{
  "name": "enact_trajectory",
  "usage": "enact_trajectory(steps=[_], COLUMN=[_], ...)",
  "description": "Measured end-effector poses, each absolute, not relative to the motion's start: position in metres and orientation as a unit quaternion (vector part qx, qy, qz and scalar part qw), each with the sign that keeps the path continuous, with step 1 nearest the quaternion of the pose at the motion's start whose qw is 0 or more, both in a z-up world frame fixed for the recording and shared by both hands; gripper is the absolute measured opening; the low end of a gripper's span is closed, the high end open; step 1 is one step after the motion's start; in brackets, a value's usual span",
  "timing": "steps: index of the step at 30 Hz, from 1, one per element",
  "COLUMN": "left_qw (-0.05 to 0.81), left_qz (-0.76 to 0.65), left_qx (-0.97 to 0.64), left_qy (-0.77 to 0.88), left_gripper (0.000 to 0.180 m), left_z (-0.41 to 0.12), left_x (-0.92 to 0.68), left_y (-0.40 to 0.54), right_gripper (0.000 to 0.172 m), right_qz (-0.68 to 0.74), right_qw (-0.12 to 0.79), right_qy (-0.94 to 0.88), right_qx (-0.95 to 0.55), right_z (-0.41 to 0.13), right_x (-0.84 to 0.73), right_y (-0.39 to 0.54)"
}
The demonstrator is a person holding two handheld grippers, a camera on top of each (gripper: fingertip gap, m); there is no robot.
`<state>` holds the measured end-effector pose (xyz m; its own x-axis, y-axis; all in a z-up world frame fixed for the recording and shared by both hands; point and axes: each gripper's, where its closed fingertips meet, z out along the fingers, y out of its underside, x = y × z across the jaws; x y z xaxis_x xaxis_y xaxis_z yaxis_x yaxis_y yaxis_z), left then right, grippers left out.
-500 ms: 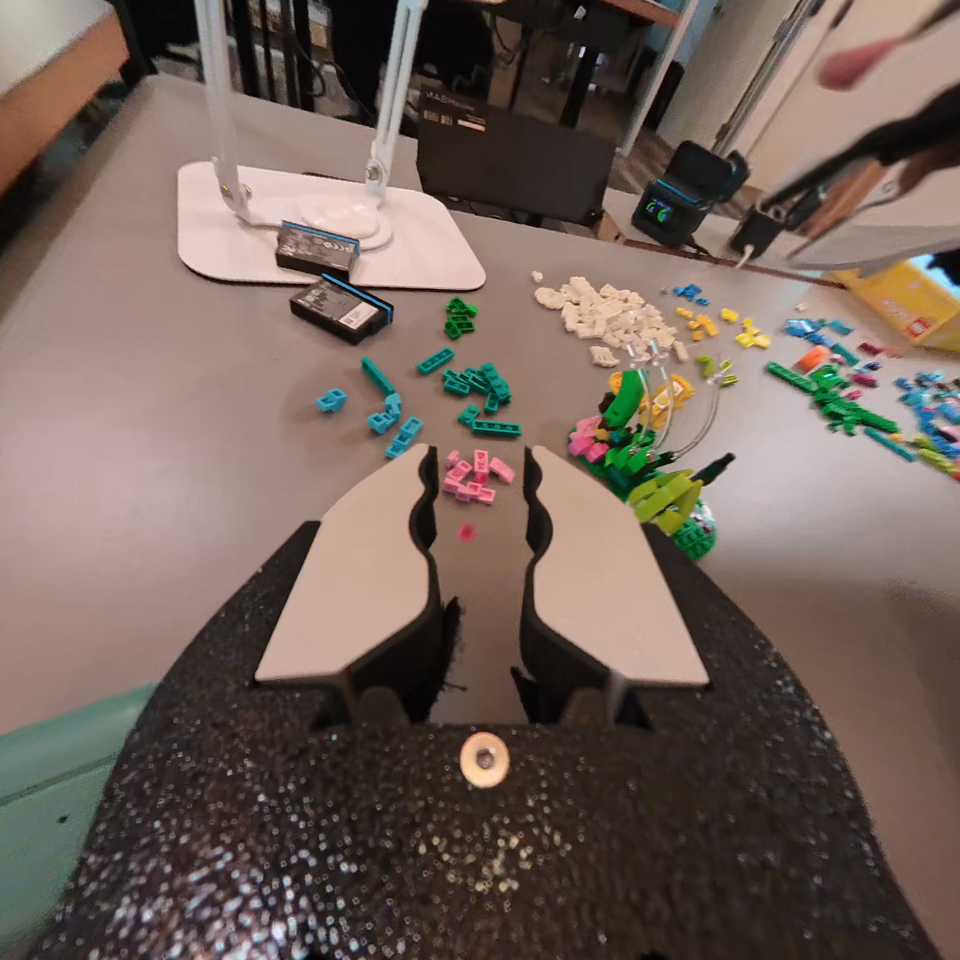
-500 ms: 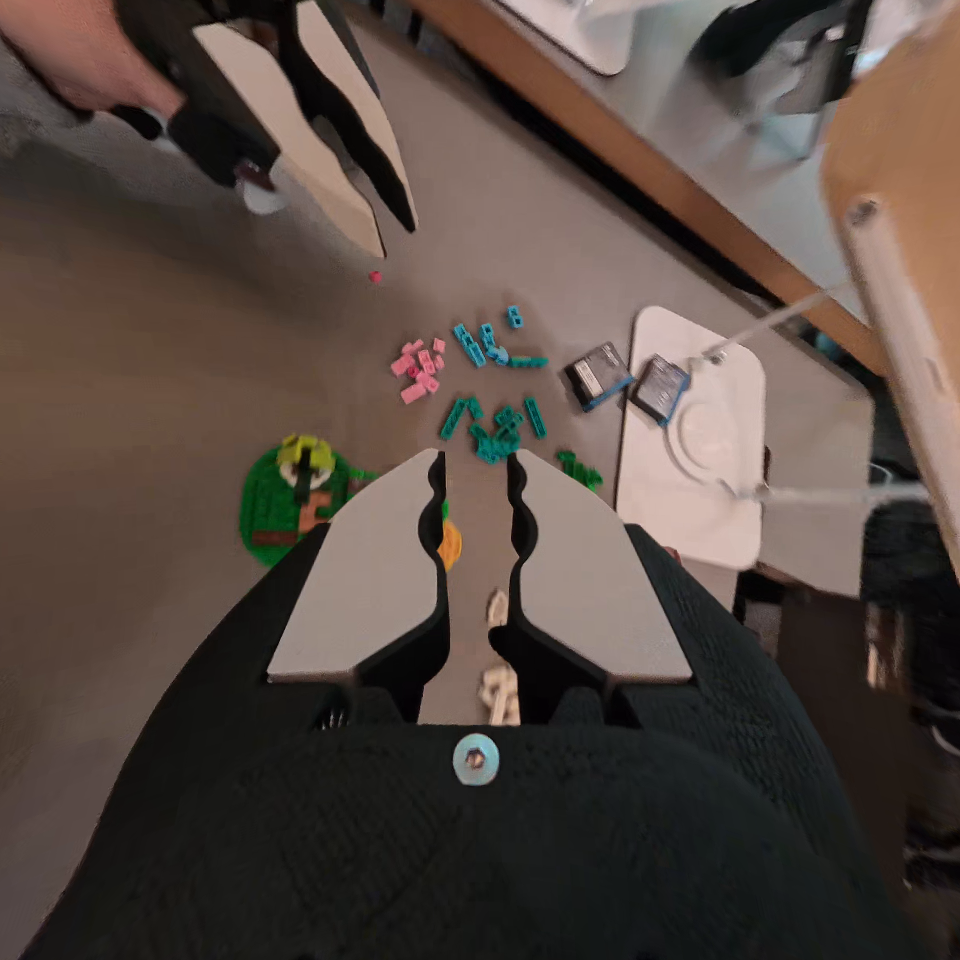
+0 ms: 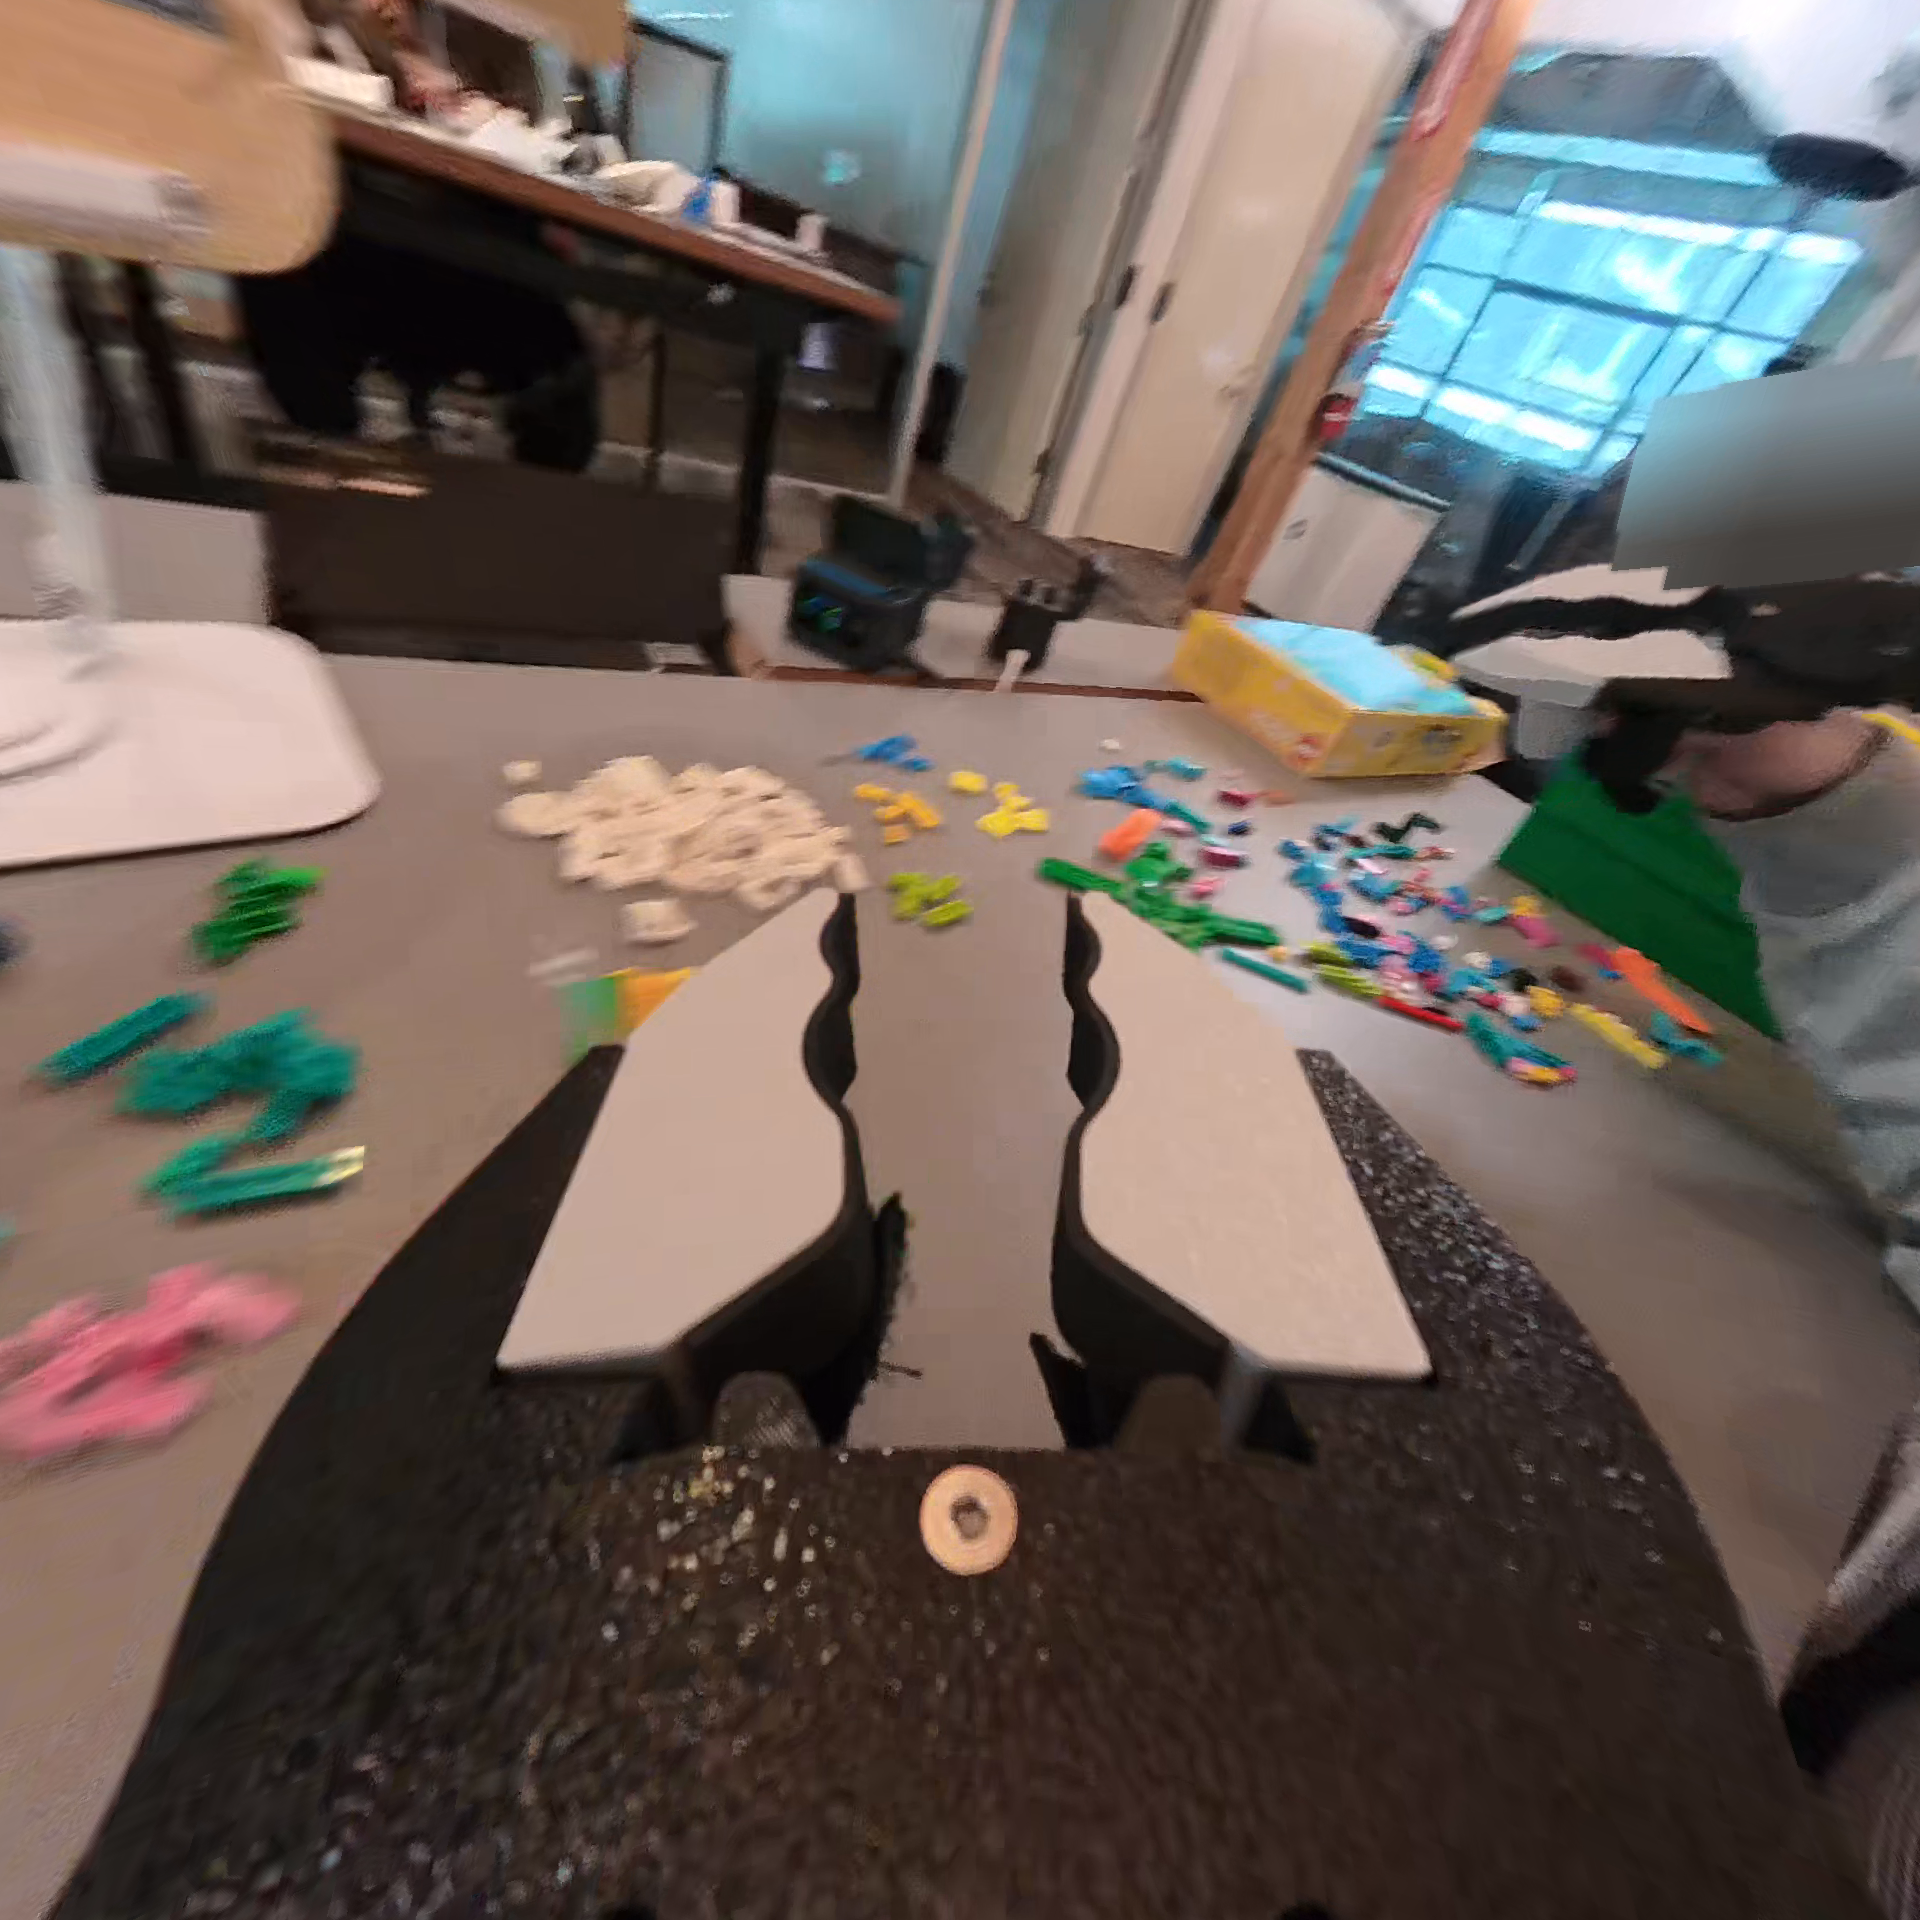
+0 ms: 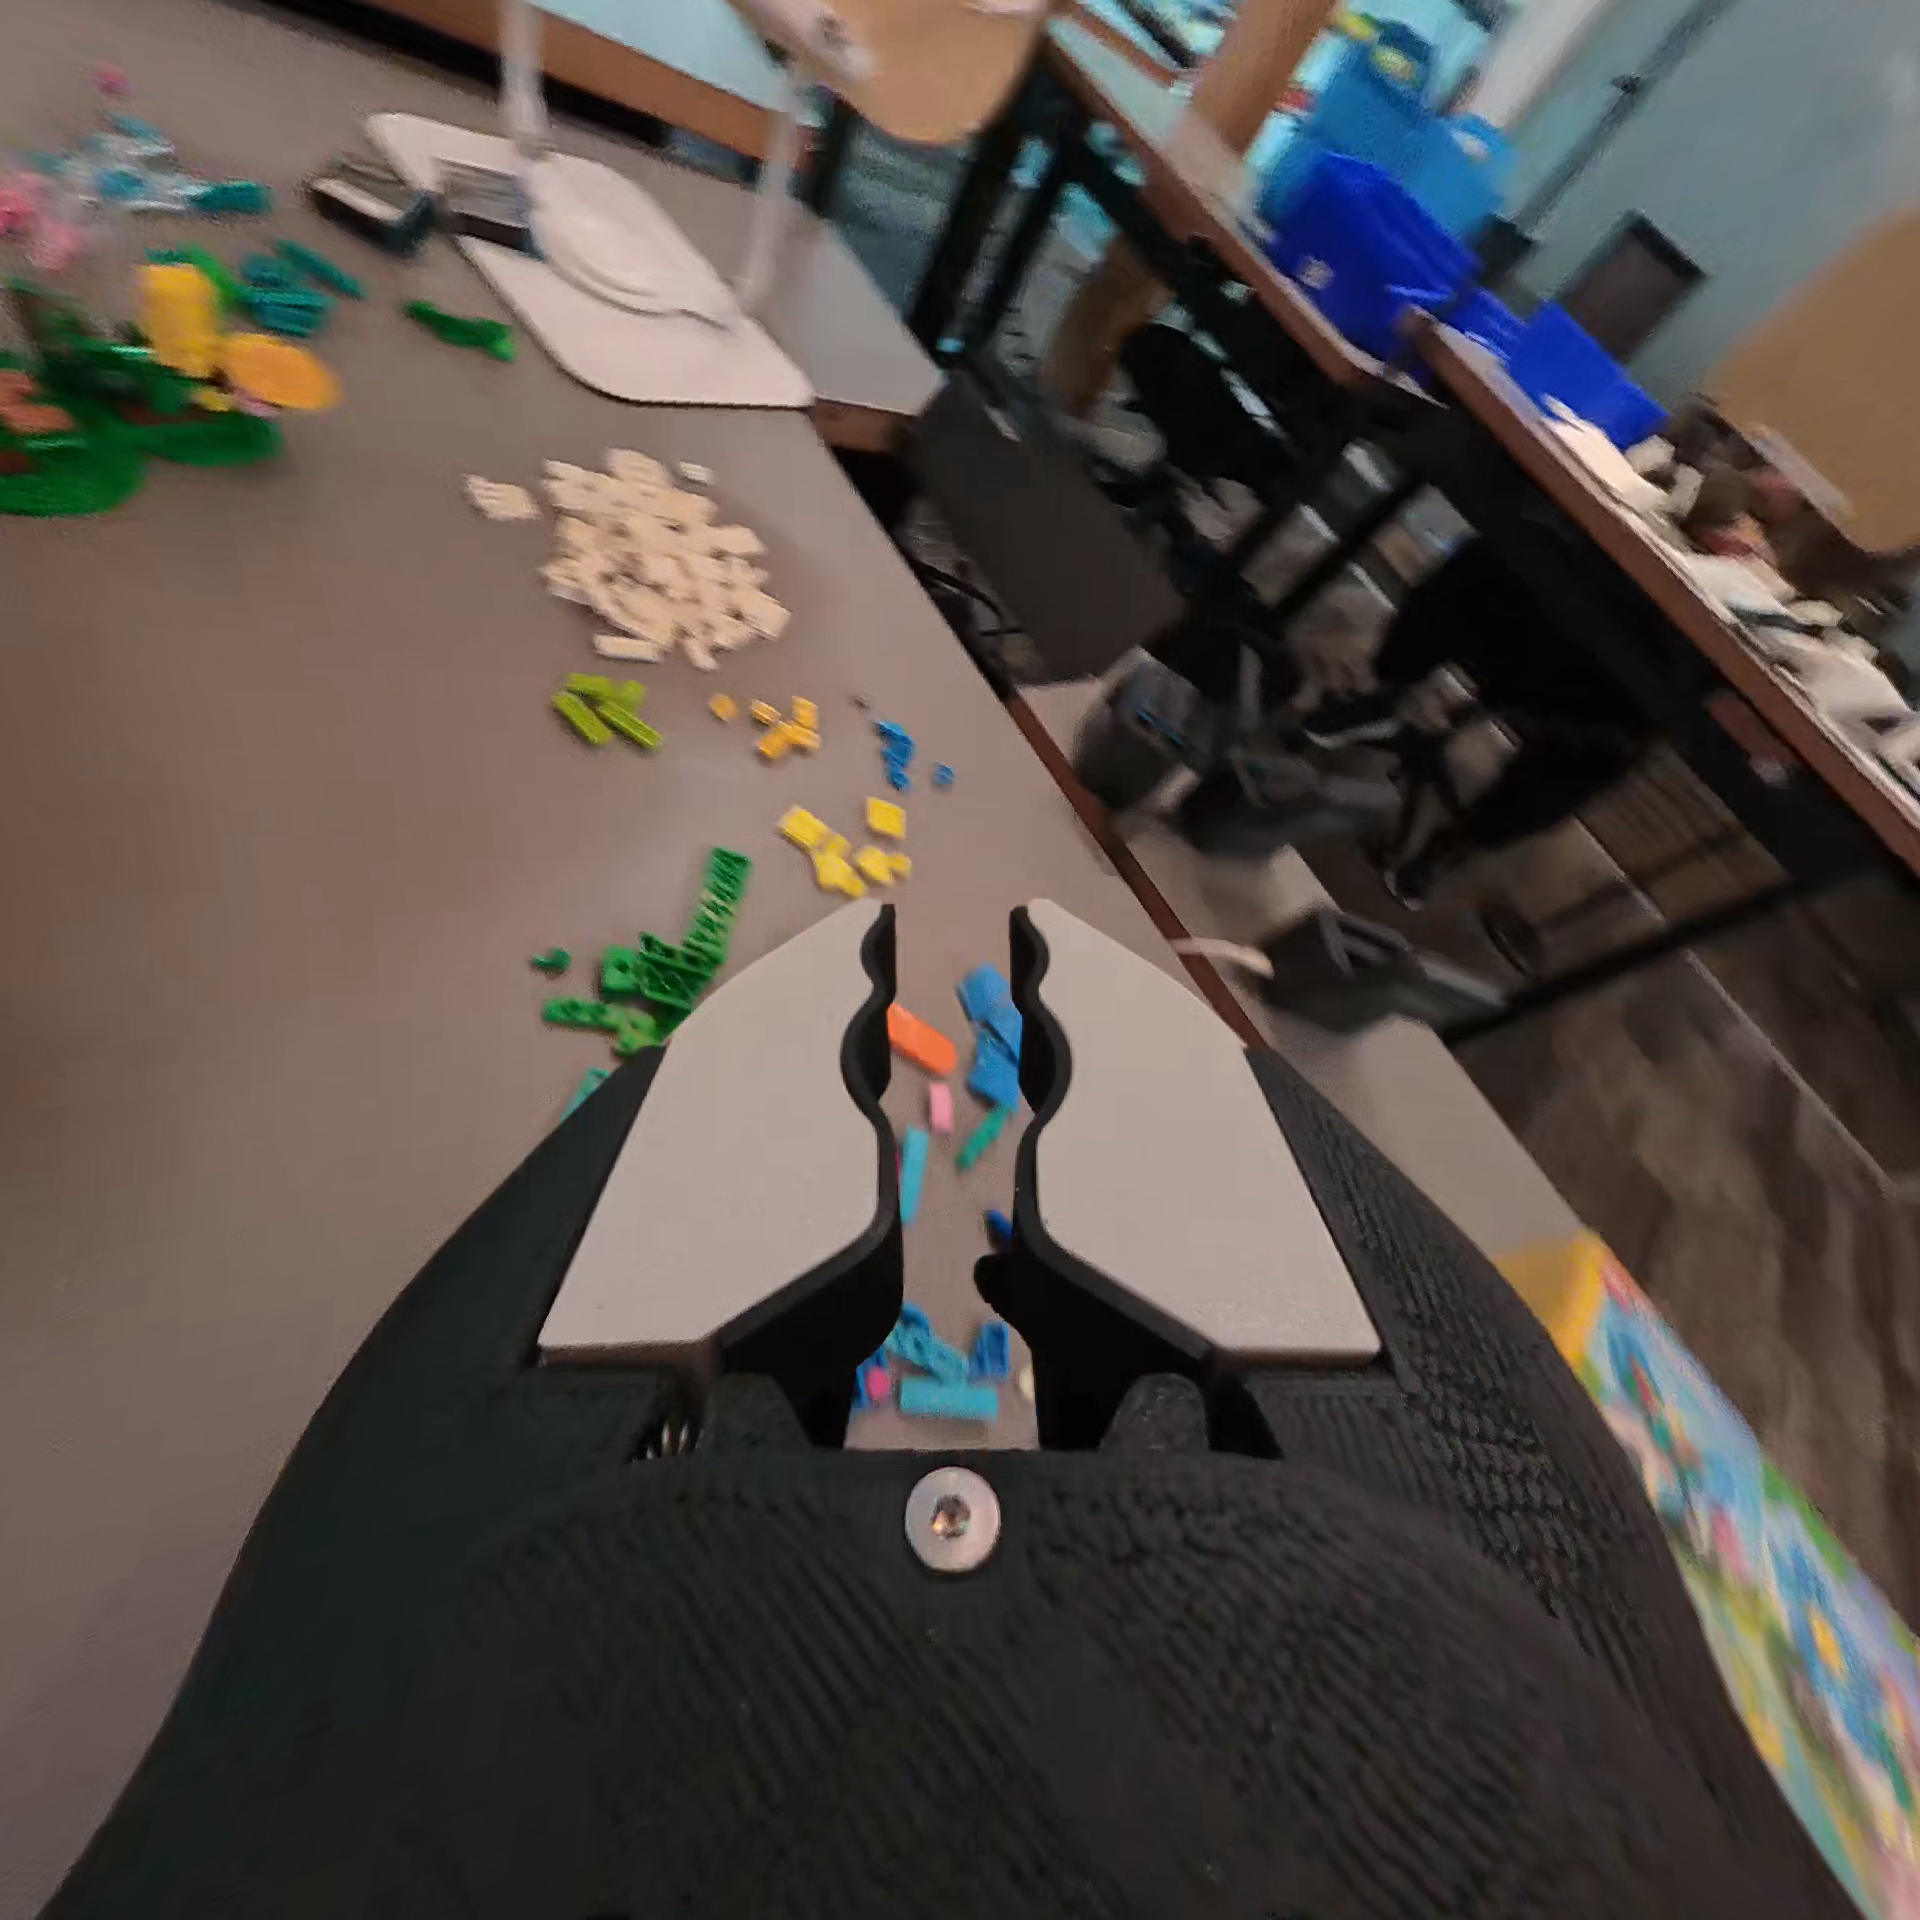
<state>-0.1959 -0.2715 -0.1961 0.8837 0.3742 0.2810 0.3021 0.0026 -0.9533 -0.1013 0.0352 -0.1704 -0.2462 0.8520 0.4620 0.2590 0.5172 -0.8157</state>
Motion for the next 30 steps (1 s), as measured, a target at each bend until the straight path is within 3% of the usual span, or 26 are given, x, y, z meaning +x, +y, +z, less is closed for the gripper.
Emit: enact_trajectory(steps=[4,10,14,18,22,26,30], left_qw=[0.639,0.621,0.610,0.616,0.651,0.662,0.686], left_qz=[0.026,-0.034,-0.015,0.006,0.058,0.074,0.095], left_qx=[-0.752,-0.779,-0.790,-0.786,-0.754,-0.743,-0.717], left_qy=[-0.160,-0.083,-0.052,-0.054,-0.066,-0.070,-0.072], left_gripper=[0.038,0.037,0.035,0.033,0.029,0.028,0.023], left_z=[-0.218,-0.246,-0.254,-0.254,-0.247,-0.243,-0.235], left_x=[-0.148,-0.087,-0.069,-0.073,-0.090,-0.097,-0.102], left_y=[-0.198,-0.128,-0.116,-0.115,-0.122,-0.123,-0.121], right_gripper=[0.019,0.019,0.019,0.019,0.017,0.010,0.008], right_qz=[0.346,0.346,0.350,0.312,0.240,0.139,-0.065], right_qw=[0.486,0.406,0.410,0.478,0.592,0.716,0.777], right_qy=[-0.671,-0.727,-0.729,-0.714,-0.686,-0.642,-0.595], right_qx=[-0.440,-0.431,-0.422,-0.405,-0.347,-0.236,-0.194], right_z=[-0.188,-0.242,-0.230,-0.196,-0.095,0.080,0.245], right_x=[-0.062,-0.054,-0.065,-0.077,-0.084,-0.081,-0.084], right_y=[0.069,0.069,0.071,0.085,0.098,0.085,0.089])
